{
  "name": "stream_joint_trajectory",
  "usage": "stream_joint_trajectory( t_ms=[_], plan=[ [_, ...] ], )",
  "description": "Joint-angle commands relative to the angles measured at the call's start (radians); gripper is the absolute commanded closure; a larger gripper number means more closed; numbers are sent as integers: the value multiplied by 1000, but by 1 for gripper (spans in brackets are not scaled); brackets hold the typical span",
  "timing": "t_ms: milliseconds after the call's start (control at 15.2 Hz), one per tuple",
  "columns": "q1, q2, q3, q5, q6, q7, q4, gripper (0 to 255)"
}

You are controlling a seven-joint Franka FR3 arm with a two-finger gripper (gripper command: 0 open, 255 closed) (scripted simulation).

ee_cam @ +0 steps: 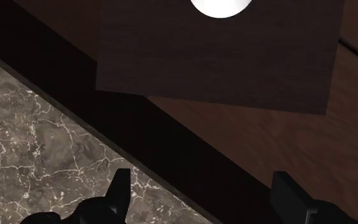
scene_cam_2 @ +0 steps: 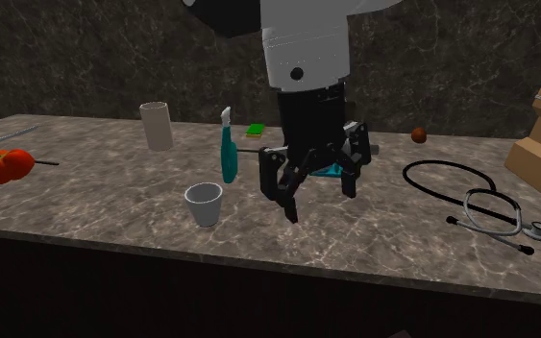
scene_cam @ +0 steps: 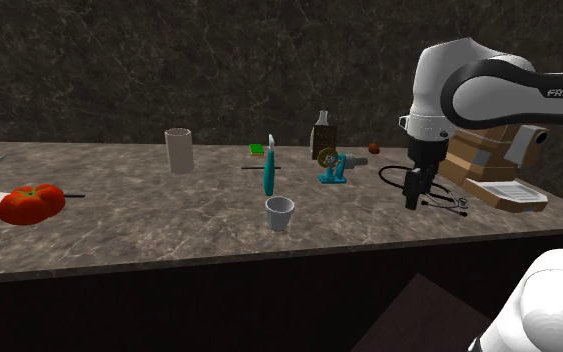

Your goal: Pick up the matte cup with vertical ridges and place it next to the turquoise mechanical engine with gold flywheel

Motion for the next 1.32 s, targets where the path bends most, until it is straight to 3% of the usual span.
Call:
stream_joint_trajectory(
  t_ms=[0, 660, 1254],
  plan=[
    [0, 0, 0, 0, 0, 0, 0, 0],
    [18, 348, 104, 21, 237, 139, 133, 0],
    [28, 685, 177, -38, 355, 271, 363, 0]
  ],
)
